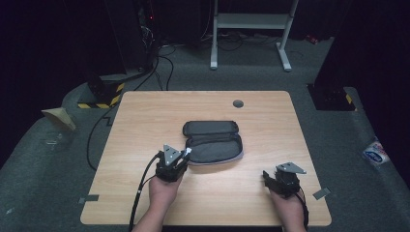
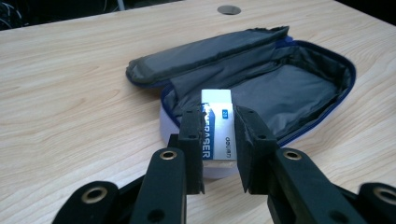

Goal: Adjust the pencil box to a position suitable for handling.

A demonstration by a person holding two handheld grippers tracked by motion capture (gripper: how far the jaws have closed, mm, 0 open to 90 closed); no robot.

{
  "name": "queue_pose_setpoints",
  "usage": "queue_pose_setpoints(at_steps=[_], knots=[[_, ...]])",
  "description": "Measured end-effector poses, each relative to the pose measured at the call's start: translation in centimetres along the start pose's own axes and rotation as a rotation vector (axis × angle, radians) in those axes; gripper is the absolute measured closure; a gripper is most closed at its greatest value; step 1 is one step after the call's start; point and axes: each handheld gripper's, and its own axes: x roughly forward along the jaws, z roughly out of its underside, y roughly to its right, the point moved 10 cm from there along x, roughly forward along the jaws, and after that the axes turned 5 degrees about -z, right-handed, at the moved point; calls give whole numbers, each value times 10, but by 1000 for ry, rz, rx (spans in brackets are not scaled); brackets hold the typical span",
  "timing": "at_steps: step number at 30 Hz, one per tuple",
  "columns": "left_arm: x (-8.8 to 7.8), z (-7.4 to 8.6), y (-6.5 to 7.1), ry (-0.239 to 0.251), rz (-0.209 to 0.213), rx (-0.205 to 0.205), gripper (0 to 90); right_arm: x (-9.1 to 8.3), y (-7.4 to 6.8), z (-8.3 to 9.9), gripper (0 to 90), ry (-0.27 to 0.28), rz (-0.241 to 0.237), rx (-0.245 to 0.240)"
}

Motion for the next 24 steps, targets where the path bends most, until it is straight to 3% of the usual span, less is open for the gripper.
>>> queue_pose_setpoints(at_steps=[24], knots=[[20, -26, 25, 4, 27, 20, 735, 1, 0, 0, 404, 0, -1, -3]])
